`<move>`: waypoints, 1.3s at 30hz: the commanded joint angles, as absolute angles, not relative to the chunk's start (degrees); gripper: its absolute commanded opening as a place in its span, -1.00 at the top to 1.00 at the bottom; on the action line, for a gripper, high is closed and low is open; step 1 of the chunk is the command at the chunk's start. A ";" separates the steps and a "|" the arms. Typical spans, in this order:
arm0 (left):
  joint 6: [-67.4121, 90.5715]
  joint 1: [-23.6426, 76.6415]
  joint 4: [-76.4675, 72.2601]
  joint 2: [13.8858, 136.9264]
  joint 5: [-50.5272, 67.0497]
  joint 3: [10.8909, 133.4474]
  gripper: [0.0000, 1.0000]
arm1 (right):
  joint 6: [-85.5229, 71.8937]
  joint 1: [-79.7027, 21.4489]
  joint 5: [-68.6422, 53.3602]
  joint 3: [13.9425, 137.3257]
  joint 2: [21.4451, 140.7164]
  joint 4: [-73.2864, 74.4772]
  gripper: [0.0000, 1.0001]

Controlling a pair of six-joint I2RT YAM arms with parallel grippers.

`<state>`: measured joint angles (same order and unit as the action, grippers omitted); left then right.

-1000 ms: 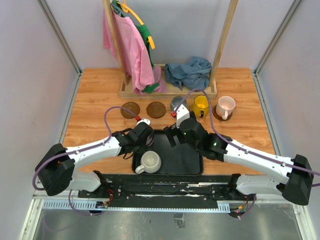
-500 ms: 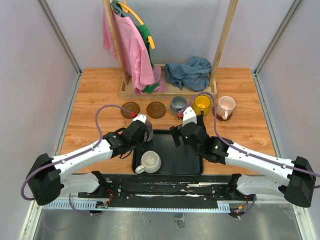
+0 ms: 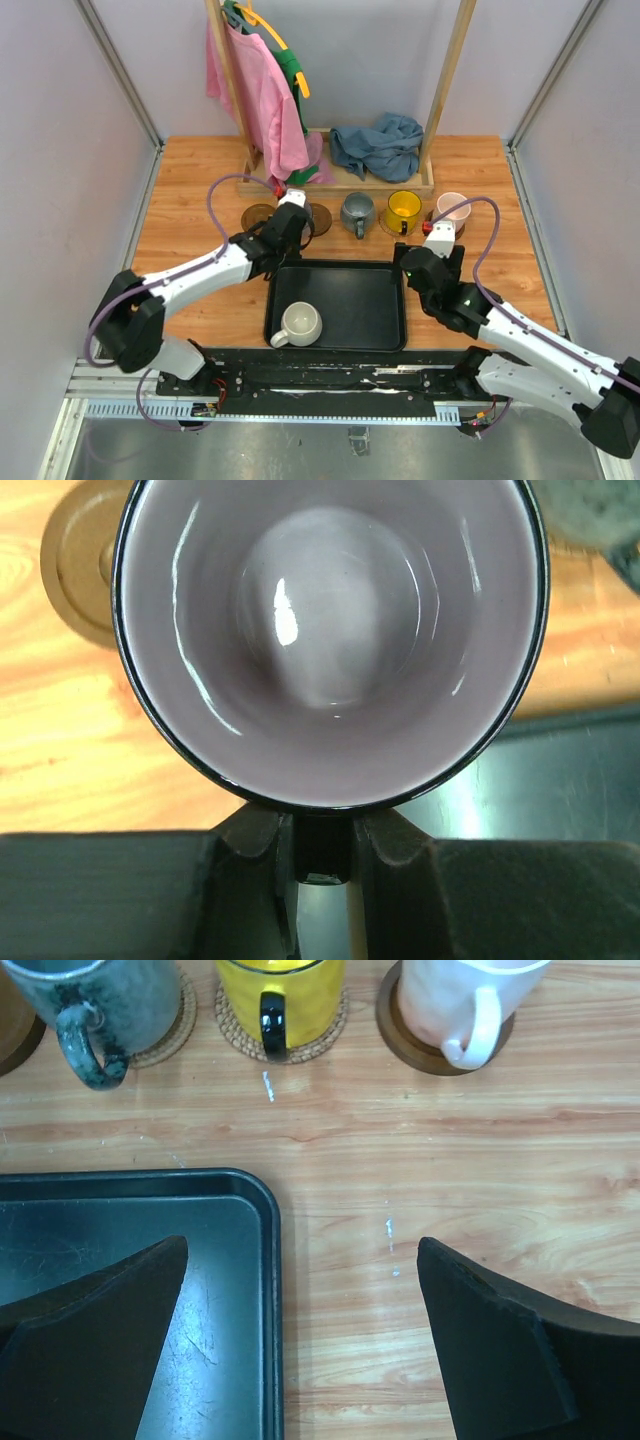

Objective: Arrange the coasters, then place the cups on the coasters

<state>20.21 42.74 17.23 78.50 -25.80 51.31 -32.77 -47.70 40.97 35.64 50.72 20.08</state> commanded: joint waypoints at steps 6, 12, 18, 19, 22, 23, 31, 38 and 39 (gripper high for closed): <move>15.28 37.54 10.63 92.90 -24.00 65.04 0.99 | -32.77 -46.76 48.16 37.02 46.17 26.19 -0.98; 16.44 36.41 12.14 98.53 -21.53 69.69 0.99 | -31.04 -46.70 48.56 38.73 47.46 26.20 -0.99; 19.18 36.39 13.22 101.34 -20.59 72.86 0.99 | -29.70 -46.68 47.08 39.47 48.43 25.63 -1.00; 19.72 36.41 13.22 101.76 -20.53 73.06 0.99 | -29.44 -46.75 46.67 39.41 48.31 25.35 -1.00; 21.00 36.39 13.03 102.59 -20.31 73.60 0.99 | -28.29 -46.62 45.97 39.18 47.85 24.63 -1.00; 21.33 36.39 13.03 102.98 -20.24 73.80 0.99 | -27.83 -46.60 45.84 39.12 47.67 24.43 -1.00; 23.11 36.39 12.35 103.85 -19.43 73.07 0.99 | -26.03 -46.40 45.23 38.71 47.37 23.83 -0.99; 23.40 36.39 13.36 104.77 -19.27 73.28 0.99 | -27.51 -46.23 44.02 37.78 46.75 23.15 -0.99; 23.40 36.43 13.60 105.06 -19.17 73.32 0.99 | -27.55 -46.23 43.93 37.66 46.64 23.15 -0.99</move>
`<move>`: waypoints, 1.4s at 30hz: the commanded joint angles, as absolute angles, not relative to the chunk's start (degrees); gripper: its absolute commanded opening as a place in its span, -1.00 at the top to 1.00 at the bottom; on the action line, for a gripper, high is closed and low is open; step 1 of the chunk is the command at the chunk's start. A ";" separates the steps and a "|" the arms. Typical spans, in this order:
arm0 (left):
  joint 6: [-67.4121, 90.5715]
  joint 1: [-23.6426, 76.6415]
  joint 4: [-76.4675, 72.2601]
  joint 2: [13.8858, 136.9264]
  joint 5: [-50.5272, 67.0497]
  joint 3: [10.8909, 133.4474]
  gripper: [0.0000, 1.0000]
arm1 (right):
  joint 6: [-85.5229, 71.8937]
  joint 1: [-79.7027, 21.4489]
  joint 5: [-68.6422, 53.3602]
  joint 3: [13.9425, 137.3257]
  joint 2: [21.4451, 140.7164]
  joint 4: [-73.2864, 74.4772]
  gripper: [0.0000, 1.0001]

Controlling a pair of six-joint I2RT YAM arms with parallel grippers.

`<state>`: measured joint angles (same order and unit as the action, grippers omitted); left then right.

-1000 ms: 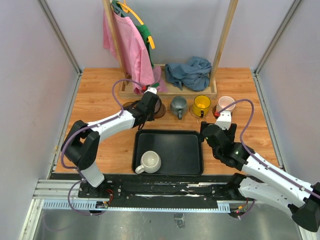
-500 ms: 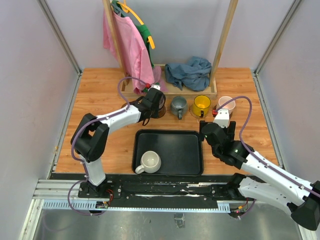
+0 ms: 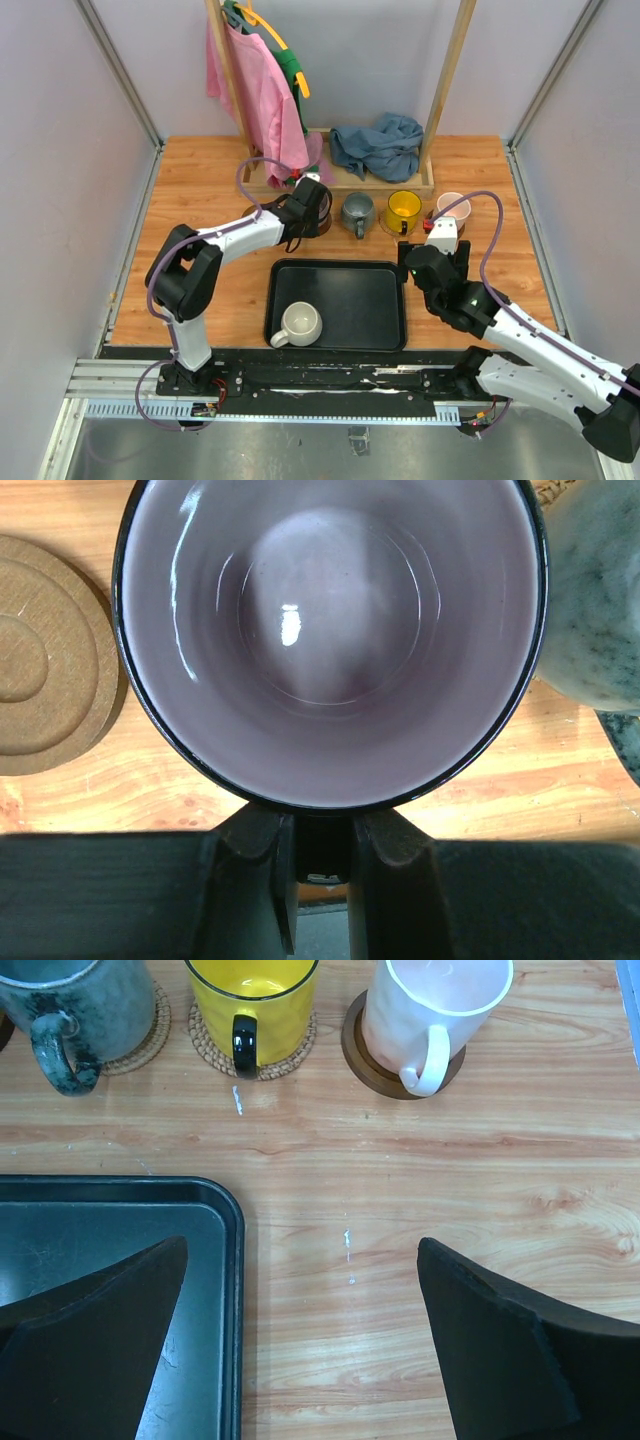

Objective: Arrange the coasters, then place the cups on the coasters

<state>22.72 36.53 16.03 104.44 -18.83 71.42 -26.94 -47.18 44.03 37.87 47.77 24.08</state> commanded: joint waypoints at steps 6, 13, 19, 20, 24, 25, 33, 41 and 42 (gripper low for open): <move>23.49 36.39 13.63 106.03 -19.03 73.71 0.99 | -27.31 -46.17 43.88 37.14 45.90 23.16 -0.98; 23.55 36.40 13.58 106.43 -19.05 73.91 0.99 | -27.31 -46.06 43.57 37.02 45.96 22.98 -0.97; 23.64 36.43 13.29 106.77 -20.14 73.81 0.99 | -27.34 -46.05 42.54 36.57 46.30 22.32 -0.98; 23.70 36.43 13.26 106.87 -20.27 73.95 0.99 | -27.40 -45.98 42.46 36.40 46.32 22.30 -0.97; 23.71 36.39 13.82 107.45 -20.73 74.62 0.99 | -27.43 -45.98 42.20 36.33 46.28 22.20 -0.97; 23.71 36.42 13.99 107.55 -20.87 74.71 0.99 | -27.42 -46.00 42.15 36.29 46.24 22.24 -0.97; 23.51 36.43 16.18 107.92 -22.10 76.09 0.99 | -27.54 -45.90 41.43 36.15 46.19 21.98 -0.97; 23.71 36.47 17.78 107.64 -21.97 76.63 0.47 | -27.52 -45.84 40.74 36.08 46.14 21.39 -0.97; 23.83 36.55 17.71 107.54 -21.75 76.44 0.39 | -27.51 -45.81 40.72 36.10 46.14 21.35 -0.97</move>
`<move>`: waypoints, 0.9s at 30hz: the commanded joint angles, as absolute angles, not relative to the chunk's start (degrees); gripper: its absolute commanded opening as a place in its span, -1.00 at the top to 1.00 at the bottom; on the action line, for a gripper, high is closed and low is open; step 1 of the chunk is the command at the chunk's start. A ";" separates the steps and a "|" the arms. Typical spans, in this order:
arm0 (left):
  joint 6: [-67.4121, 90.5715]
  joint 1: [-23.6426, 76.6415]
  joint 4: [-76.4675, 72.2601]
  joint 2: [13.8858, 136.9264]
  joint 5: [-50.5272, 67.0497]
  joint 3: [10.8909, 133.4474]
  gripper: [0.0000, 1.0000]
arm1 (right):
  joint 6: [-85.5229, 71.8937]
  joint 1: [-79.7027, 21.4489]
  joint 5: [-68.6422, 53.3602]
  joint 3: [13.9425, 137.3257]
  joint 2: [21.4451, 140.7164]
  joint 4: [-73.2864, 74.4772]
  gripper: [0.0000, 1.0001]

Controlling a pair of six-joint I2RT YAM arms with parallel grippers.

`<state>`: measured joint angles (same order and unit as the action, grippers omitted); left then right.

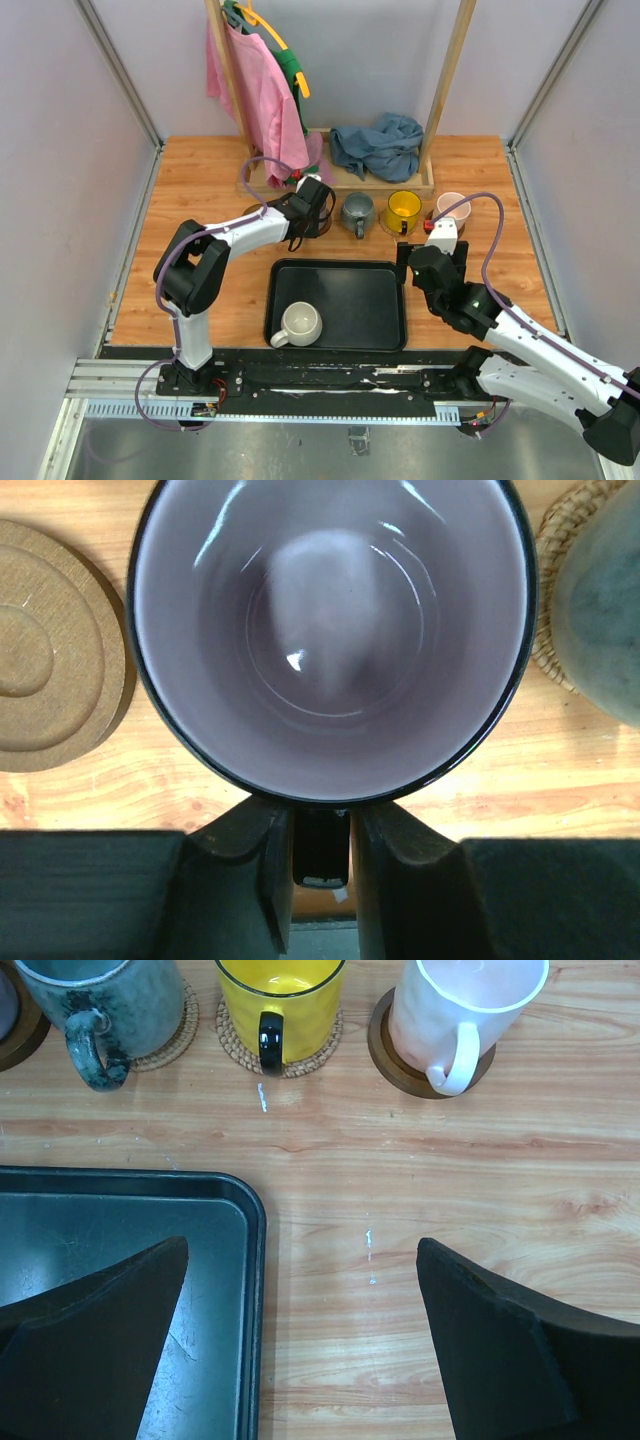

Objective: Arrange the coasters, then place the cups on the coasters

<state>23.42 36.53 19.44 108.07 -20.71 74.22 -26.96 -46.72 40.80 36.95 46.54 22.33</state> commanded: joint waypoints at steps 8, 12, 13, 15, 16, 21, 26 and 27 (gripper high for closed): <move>24.13 36.67 16.84 107.60 -21.36 75.99 0.34 | -27.43 -45.86 40.31 36.01 46.32 21.14 -0.97; 24.33 36.66 16.44 107.67 -21.31 76.12 0.35 | -27.51 -45.80 40.17 35.83 46.23 21.11 -0.97; 24.34 36.65 16.44 107.69 -21.25 76.11 0.35 | -27.55 -45.84 40.19 35.84 46.16 21.13 -0.97; 24.44 36.66 16.27 107.59 -20.91 76.19 0.36 | -27.57 -45.84 40.14 35.85 46.23 21.14 -0.97; 24.48 36.66 16.26 107.58 -20.84 76.16 0.36 | -27.59 -45.80 40.10 35.86 46.31 21.14 -0.97; 24.87 36.65 16.29 107.67 -20.36 76.71 0.35 | -27.60 -45.79 39.51 35.93 46.66 20.69 -0.97; 25.22 36.71 16.73 107.41 -20.75 76.44 0.25 | -27.67 -45.82 39.10 35.93 46.67 20.62 -0.97; 25.30 36.73 16.92 107.13 -21.14 76.29 0.19 | -27.53 -45.79 39.03 35.90 46.60 20.65 -0.97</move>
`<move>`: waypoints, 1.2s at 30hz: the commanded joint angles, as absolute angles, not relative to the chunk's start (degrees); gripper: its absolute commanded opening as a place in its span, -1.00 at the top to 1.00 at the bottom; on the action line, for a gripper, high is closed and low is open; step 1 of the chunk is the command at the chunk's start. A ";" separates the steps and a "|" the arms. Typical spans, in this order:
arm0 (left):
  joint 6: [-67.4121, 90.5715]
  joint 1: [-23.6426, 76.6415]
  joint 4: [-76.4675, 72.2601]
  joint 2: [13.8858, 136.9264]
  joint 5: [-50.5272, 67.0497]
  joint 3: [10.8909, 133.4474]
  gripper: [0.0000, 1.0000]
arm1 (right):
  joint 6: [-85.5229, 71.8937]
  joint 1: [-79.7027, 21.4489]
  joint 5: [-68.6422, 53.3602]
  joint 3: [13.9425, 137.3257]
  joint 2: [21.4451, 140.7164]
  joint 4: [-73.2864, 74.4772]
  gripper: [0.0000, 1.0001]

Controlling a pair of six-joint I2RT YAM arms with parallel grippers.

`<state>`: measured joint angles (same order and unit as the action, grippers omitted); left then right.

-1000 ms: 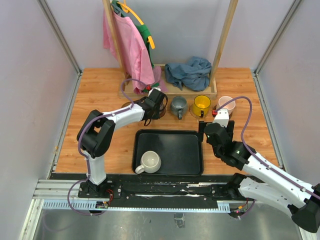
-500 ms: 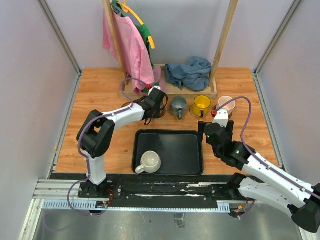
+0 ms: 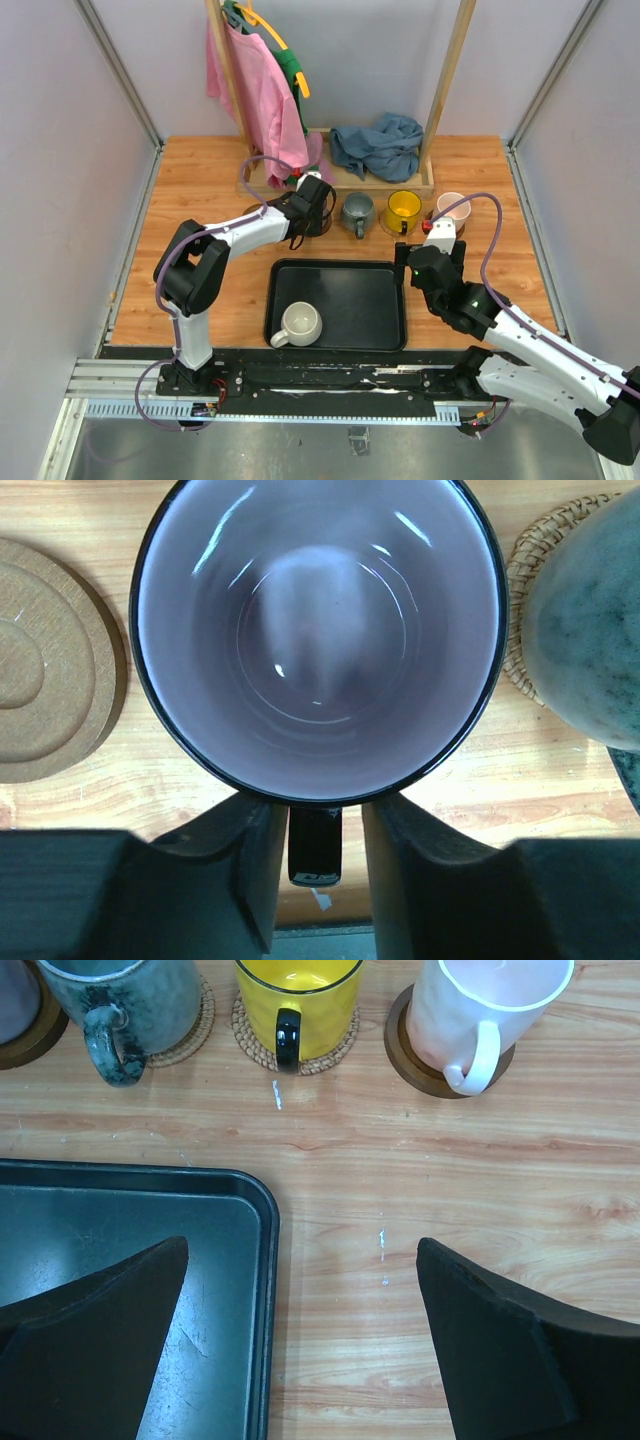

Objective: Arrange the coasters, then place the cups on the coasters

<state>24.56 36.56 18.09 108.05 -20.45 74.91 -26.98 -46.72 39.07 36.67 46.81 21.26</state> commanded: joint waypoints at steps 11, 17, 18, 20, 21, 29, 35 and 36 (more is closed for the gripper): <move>25.64 37.84 18.05 103.52 -22.72 74.33 -0.37 | -27.62 -45.84 38.44 35.94 46.42 20.38 -0.97; 25.83 39.00 18.28 97.81 -22.96 71.29 -0.49 | -27.88 -45.84 38.06 35.72 46.23 20.77 -0.97; 25.72 39.17 18.33 96.48 -23.01 70.68 -0.49 | -28.07 -45.80 37.99 35.69 46.27 20.89 -0.97; 25.60 39.64 18.64 93.51 -23.27 69.24 -0.50 | -28.36 -45.82 37.74 35.59 46.31 20.86 -0.97; 25.46 39.89 18.83 92.08 -23.35 68.26 -0.50 | -28.53 -45.83 37.64 35.58 46.38 20.90 -0.97; 23.23 42.89 19.75 76.01 -19.62 54.89 -0.55 | -28.72 -45.84 37.79 35.91 47.07 20.82 -0.97; 23.97 44.83 28.06 61.30 -14.85 46.45 -0.57 | -28.24 -45.40 37.25 36.52 48.80 19.87 -0.97; 24.76 44.97 29.95 59.16 -14.08 45.97 -0.57 | -28.28 -45.27 36.63 36.49 49.31 19.46 -0.97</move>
<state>24.05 44.25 23.22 66.46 -17.76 48.12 -28.05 -46.70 37.43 36.12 48.14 20.80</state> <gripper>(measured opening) 0.784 0.984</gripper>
